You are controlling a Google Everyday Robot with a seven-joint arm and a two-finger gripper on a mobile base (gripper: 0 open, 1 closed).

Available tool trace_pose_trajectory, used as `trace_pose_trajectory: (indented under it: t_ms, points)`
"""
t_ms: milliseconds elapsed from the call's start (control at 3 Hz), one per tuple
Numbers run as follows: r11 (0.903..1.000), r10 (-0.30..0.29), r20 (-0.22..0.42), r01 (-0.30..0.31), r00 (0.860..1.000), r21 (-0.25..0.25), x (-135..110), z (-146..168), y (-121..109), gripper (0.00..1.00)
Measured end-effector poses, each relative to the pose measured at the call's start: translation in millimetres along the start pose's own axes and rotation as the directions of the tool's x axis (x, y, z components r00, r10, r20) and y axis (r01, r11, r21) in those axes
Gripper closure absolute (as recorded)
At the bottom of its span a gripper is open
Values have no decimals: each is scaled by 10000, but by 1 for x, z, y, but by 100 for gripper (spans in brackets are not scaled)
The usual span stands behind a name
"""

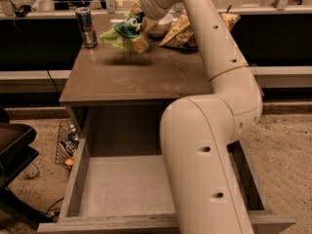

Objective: Move green rice chip bag near redbull can

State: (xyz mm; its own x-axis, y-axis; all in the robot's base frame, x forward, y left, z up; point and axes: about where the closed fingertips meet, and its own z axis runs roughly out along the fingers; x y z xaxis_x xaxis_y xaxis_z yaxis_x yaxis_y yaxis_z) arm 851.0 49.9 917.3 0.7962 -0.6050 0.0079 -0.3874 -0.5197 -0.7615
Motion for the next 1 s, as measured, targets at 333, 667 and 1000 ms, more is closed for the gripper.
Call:
trace_pose_trajectory:
  t_ms: [333, 667, 1000]
  points:
    - [9994, -30, 464, 14, 9989, 338, -7, 21, -3, 100]
    - [9977, -42, 824, -14, 9966, 679, -14, 33, -9, 100]
    - [9936, -113, 1340, -39, 9909, 1127, -27, 41, -19, 100]
